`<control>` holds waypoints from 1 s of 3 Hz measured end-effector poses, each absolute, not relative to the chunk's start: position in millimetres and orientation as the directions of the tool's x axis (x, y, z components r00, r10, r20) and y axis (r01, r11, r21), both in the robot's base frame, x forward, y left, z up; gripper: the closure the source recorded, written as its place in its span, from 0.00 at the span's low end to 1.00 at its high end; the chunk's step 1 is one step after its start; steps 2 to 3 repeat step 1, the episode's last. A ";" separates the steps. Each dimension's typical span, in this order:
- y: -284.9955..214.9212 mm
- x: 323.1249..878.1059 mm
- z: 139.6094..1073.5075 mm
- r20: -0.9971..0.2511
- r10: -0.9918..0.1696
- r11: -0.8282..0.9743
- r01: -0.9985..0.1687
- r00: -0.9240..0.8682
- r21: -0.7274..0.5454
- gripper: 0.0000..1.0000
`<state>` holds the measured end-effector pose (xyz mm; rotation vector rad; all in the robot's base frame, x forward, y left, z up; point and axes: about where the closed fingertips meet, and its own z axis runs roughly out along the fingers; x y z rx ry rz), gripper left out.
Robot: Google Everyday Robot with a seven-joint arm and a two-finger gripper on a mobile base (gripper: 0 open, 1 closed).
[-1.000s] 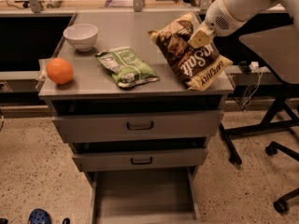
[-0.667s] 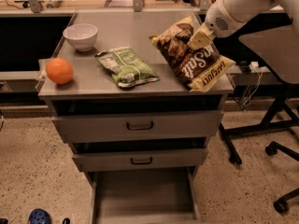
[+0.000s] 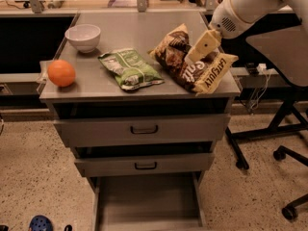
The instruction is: Pick brown chip bag from bottom drawer and place on counter
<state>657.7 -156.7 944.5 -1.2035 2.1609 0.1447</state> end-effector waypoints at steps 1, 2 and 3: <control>-156.7 657.7 944.5 -0.588 -0.721 0.572 -0.793 -0.366 -0.208 0.00; -156.7 657.7 944.5 -0.588 -0.721 0.572 -0.793 -0.366 -0.208 0.00; -156.7 657.7 944.5 -0.588 -0.721 0.572 -0.793 -0.366 -0.208 0.00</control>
Offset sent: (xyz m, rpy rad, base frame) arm 0.0000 0.0000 0.0000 0.0000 0.0000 0.0000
